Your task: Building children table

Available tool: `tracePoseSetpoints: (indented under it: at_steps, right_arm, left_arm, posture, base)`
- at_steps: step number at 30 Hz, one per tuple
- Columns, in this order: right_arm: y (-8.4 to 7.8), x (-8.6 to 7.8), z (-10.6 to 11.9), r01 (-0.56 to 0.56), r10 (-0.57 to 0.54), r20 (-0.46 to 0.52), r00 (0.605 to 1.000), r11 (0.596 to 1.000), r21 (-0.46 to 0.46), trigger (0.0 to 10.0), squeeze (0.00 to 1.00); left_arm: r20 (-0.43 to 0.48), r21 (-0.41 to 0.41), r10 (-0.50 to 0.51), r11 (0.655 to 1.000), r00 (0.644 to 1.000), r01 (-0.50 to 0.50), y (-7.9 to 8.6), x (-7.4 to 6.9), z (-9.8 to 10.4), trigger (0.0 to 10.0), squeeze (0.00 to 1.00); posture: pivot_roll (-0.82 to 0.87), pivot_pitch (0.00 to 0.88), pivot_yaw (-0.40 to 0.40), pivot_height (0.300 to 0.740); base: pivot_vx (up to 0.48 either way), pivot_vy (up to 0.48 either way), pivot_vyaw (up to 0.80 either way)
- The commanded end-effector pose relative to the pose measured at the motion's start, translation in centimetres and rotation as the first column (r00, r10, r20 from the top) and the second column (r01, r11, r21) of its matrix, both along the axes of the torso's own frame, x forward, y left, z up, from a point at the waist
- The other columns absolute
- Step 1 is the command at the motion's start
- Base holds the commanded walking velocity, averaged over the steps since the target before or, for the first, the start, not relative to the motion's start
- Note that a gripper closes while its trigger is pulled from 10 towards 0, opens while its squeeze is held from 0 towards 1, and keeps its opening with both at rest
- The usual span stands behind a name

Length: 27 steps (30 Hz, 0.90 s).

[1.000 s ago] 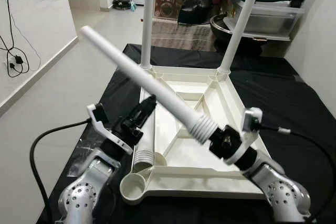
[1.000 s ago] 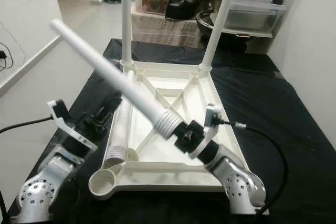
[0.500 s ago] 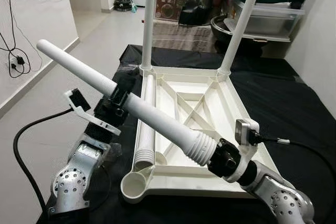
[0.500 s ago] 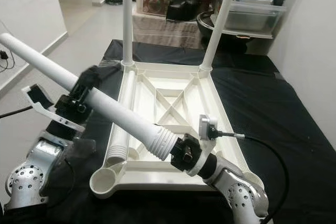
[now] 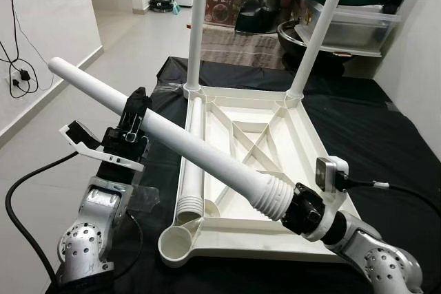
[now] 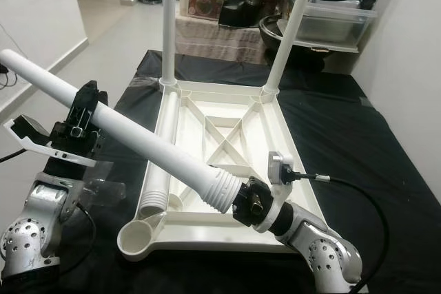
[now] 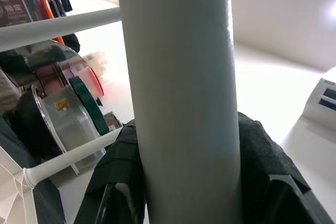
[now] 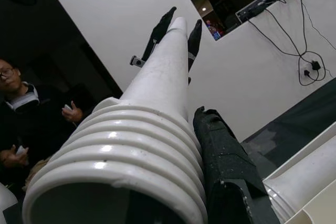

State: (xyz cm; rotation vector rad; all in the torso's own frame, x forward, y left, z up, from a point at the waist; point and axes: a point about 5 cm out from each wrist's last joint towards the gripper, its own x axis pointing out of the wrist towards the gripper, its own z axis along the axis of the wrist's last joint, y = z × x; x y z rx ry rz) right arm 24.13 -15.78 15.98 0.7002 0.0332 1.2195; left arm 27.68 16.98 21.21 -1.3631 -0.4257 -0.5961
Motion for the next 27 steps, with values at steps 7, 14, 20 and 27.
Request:
tracePoseSetpoints:
  at_steps: [7, 14, 20, 27]
  right_arm:
    - [-0.3, 1.9, -0.8, 0.096, -0.105, -0.074, 0.992, 0.988, -0.118, 10.0, 0.91]
    - [-1.4, 1.8, -0.2, 0.026, -0.036, -0.048, 0.998, 0.98, -0.195, 10.0, 1.0]
    - [-4.2, 1.8, -0.2, -0.008, 0.0, -0.027, 1.0, 0.955, -0.297, 10.0, 1.0]
    - [-6.1, 2.5, -0.7, 0.042, -0.048, -0.007, 0.999, 0.927, -0.373, 10.0, 1.0]
  left_arm:
    - [0.0, 0.061, 0.043, 0.997, 0.999, -0.043, 1.5, -0.2, 1.1, 10.0, 0.0]
    - [-0.009, 0.19, 0.058, 0.98, 0.998, -0.055, 2.3, 0.0, 1.8, 10.0, 0.0]
    - [0.066, 0.255, 0.137, 0.955, 0.988, -0.15, 6.1, 0.1, 5.0, 10.0, 0.0]
    - [0.129, 0.296, 0.189, 0.93, 0.974, -0.22, 8.2, -0.4, 7.0, 10.0, 0.0]
  posture:
    - [-0.05, 0.0, -0.099, 0.74]
    - [-0.05, 0.0, -0.091, 0.74]
    - [-0.04, 0.0, -0.095, 0.74]
    - [-0.03, 0.0, -0.099, 0.74]
  base:
    - [0.0, 0.0, 0.0]
    - [0.0, 0.0, 0.0]
    - [0.0, 0.0, 0.0]
    - [0.0, 0.0, 0.0]
